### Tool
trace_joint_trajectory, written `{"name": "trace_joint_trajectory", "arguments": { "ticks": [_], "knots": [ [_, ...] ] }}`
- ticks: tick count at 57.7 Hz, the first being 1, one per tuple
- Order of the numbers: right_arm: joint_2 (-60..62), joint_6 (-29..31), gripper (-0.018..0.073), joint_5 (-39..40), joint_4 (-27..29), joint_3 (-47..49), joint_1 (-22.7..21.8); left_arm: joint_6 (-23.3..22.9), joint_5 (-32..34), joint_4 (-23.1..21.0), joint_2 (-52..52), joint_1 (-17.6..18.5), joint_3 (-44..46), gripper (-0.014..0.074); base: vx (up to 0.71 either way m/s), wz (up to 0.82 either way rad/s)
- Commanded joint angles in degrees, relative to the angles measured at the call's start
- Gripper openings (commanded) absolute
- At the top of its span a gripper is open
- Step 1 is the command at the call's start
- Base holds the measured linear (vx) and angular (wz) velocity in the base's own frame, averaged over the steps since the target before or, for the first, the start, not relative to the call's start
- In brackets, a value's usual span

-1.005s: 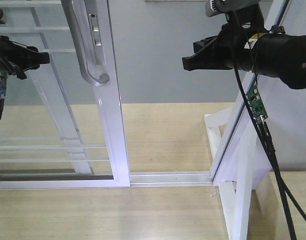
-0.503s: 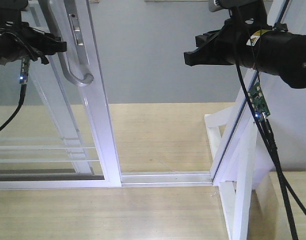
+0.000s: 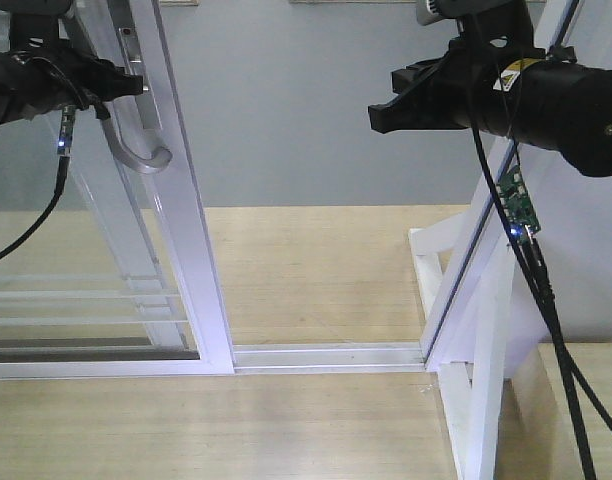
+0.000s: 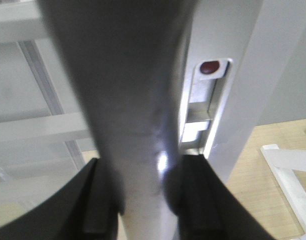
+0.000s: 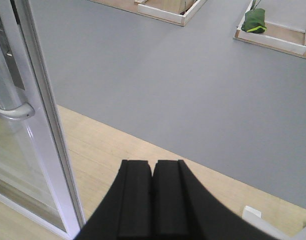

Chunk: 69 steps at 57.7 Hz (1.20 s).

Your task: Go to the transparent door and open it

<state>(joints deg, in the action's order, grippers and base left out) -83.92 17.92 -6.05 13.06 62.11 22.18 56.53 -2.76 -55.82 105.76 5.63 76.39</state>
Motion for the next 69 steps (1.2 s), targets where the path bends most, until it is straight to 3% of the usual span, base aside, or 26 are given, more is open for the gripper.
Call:
{"name": "trace_joint_trajectory", "arguments": {
  "ticks": [1, 6, 27, 48, 69],
  "knots": [
    [1.8, 0.8, -0.0005, 4.7, -0.1, 1.5, -0.3, -0.2, 3.3, -0.8, -3.5, 0.1, 2.2, 0.016, 0.0, 0.0],
    [1.8, 0.8, -0.0005, 4.8, -0.1, 1.5, -0.3, -0.2, 4.9, -0.8, -4.0, 0.1, 2.2, -0.0011, 0.0, 0.0],
    [1.8, 0.8, -0.0005, 4.8, -0.1, 1.5, -0.3, -0.1, 19.1, -0.8, -7.2, 0.1, 2.2, -0.0002, 0.0, 0.0],
    [1.8, 0.7, -0.0005, 5.3, -0.1, 1.5, -0.3, 0.0, 19.6, -0.7, -8.1, -0.6, 2.2, -0.0002, 0.0, 0.0],
    [1.8, 0.7, -0.0005, 5.3, -0.1, 1.5, -0.3, 0.0, 17.4, -0.7, -9.9, -6.5, 2.2, -0.0002, 0.0, 0.0]
  ]
}}
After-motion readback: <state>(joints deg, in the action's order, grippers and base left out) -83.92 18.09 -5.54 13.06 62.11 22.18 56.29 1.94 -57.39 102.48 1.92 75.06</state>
